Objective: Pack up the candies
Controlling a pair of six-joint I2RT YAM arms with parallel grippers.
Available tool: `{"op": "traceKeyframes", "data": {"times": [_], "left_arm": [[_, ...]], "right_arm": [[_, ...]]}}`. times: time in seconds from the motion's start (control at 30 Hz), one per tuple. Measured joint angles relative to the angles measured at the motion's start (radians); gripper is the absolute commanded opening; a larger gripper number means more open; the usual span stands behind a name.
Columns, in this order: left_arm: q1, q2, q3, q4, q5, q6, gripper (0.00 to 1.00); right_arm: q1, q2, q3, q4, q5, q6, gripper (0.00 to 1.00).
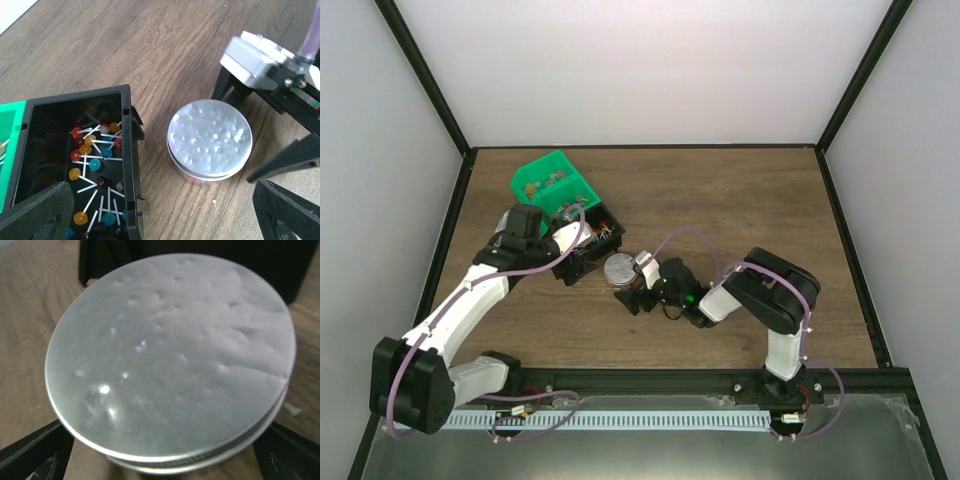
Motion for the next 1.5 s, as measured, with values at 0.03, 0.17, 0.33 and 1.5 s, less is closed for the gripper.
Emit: {"op": "traceKeyframes", "data": {"times": [0.03,0.17,0.33,1.5], "left_arm": [[0.000,-0.009,0.000,0.000,-0.002,-0.008,1.00],[0.000,-0.043,0.000,-0.008,-0.009,-0.040,1.00],[0.001,-0.103,-0.008,-0.017,-0.028,-0.079,1.00],[0.198,0.236,0.535,-0.244,-0.039,-0.439,1.00]], "right_arm": [[0.008,-0.012,0.000,-0.021,-0.006,0.000,1.00],[0.025,-0.060,0.000,-0.112,-0.046,-0.011,1.00],[0.025,-0.122,-0.005,-0.226,-0.119,-0.046,1.00],[-0.510,-0.441,0.525,-0.973,-0.711,-0.201,1.00]]}}
